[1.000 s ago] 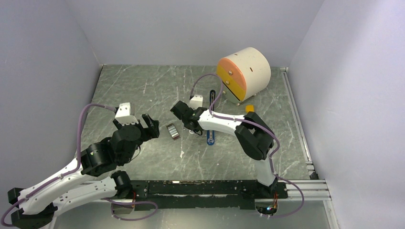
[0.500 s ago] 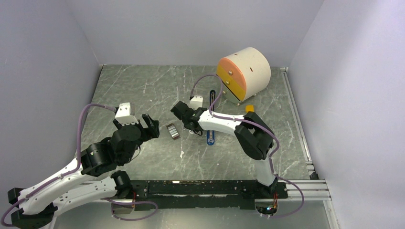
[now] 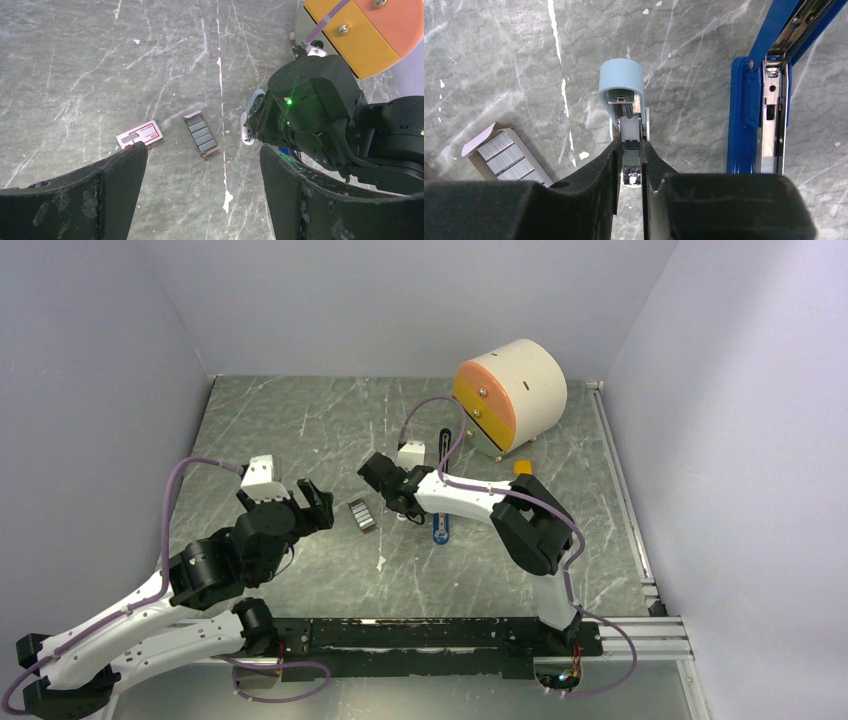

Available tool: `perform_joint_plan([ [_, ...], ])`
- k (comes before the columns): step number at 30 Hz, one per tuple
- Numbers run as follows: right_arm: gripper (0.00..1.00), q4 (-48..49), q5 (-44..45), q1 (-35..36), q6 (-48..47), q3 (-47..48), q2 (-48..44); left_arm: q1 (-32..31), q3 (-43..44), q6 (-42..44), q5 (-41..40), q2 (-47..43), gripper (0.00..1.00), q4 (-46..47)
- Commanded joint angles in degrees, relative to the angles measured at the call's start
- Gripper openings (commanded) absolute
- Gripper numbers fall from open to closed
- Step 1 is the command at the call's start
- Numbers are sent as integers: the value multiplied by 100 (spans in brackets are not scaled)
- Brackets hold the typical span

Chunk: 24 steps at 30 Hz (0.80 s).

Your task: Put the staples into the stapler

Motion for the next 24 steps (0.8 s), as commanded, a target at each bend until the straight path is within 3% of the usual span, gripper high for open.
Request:
perform_joint_plan([
  [1,21,33,127,-9,-52,-85,-112,25,6,5,-99,7,87,57],
  [24,23,137,-213,112,-73,-502,-348,19,24,-9,-130,21,87,28],
])
